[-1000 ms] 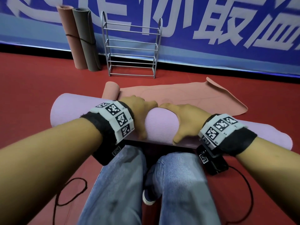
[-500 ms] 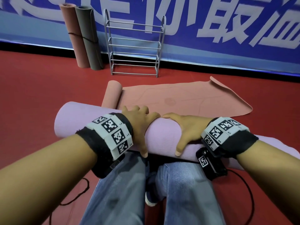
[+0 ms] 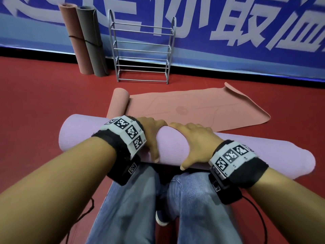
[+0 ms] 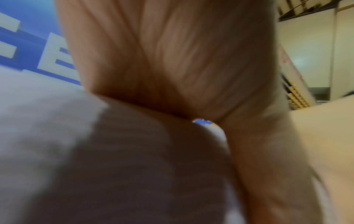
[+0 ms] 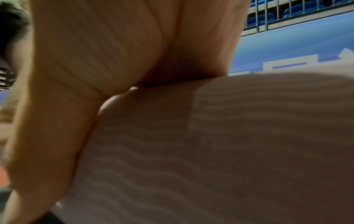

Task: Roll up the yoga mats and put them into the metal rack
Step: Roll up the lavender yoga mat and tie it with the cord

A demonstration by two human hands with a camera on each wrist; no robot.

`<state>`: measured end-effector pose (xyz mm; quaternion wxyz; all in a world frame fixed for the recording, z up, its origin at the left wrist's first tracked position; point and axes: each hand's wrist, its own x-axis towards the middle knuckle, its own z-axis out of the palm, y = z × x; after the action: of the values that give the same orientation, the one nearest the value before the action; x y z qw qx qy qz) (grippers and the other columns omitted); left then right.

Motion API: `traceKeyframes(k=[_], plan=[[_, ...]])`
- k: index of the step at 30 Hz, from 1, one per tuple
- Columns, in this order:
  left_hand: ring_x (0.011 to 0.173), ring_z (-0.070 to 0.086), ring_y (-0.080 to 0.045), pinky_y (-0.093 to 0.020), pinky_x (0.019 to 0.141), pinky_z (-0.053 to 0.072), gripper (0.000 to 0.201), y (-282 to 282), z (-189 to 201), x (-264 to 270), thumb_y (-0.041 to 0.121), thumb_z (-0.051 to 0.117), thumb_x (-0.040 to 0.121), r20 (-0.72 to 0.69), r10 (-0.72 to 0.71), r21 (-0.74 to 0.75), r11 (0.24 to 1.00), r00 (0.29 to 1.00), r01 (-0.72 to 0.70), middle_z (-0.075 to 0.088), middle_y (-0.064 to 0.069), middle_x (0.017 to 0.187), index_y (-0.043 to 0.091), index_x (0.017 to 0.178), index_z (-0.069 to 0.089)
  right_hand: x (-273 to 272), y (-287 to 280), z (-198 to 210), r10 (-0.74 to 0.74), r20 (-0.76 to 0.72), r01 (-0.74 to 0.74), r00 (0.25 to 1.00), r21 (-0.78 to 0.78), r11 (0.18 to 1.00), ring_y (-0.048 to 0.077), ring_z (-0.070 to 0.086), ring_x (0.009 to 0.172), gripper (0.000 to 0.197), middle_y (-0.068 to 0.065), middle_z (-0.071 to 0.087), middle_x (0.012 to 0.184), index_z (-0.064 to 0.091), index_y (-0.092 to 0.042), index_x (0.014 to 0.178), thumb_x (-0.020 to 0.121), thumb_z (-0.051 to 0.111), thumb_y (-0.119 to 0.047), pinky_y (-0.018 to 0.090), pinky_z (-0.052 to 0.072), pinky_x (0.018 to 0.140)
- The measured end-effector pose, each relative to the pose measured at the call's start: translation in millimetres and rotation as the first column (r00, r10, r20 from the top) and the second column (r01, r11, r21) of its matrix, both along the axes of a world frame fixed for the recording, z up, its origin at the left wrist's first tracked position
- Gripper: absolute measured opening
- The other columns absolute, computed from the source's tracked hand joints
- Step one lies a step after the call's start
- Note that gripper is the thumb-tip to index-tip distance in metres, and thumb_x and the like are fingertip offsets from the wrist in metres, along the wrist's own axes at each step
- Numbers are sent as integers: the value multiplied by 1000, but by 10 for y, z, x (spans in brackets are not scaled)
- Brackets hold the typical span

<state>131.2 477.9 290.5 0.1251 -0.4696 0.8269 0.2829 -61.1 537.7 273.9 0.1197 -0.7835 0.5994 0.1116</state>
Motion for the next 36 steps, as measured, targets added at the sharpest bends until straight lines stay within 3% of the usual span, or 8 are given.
traceKeyframes(k=[3,5,7,12,19,25,32,36], plan=[[123,43,-19,-44,99,37,117,166,-40,-76,56,89,45,221,-19,-216,974,975,68,43,4,132,37,141,25,-23,-96,0,-16,31,15,999,23,1000,26,49,116,131,2,50,127,4,-47,148,47,87,-58,46,41,97],[137,29,-27,-63,109,19,130,307,-78,-135,58,87,49,286,0,-278,957,958,83,31,-3,145,25,150,12,-20,-171,-13,-19,54,16,998,53,998,25,53,111,130,2,52,123,6,-48,146,44,87,-58,46,45,95],[138,28,-28,-67,110,14,132,365,-123,-150,57,88,50,277,19,-311,948,961,70,30,-5,147,20,150,11,-12,-229,-29,-18,74,12,997,86,996,25,54,107,129,1,53,120,8,-50,143,41,86,-60,46,47,93],[128,40,-30,-64,106,26,122,296,-172,-138,50,91,47,290,31,-361,929,956,79,41,-5,138,20,143,22,-42,-225,-78,-15,73,14,997,15,1000,24,39,124,128,1,45,134,8,-44,149,47,83,-65,49,35,104],[117,48,-27,-52,95,37,106,90,-161,-169,52,89,45,269,14,-288,955,963,66,52,-1,123,24,132,35,-33,65,-201,-73,-108,61,991,-109,992,28,14,145,142,12,22,154,-18,-46,148,51,85,-61,68,9,112],[100,57,-22,-44,89,47,97,45,-99,-155,54,87,40,249,17,-250,967,968,47,58,3,109,29,122,43,-41,-63,-158,-49,-58,44,997,-91,995,27,45,120,130,7,47,132,-2,-44,149,53,85,-51,48,34,101],[86,60,-22,-33,76,36,80,266,103,-80,66,76,52,330,-81,-379,901,941,211,63,4,96,25,113,44,-14,177,66,-50,-74,40,996,-123,992,27,48,111,121,3,52,125,1,-48,147,57,83,-47,45,40,95],[85,61,-21,-31,73,48,77,369,308,-15,66,75,52,289,-126,-388,891,949,236,64,4,93,25,111,46,-27,295,250,-36,-10,35,999,-115,993,25,49,104,120,-3,54,111,3,-51,142,54,84,-48,43,43,91]])
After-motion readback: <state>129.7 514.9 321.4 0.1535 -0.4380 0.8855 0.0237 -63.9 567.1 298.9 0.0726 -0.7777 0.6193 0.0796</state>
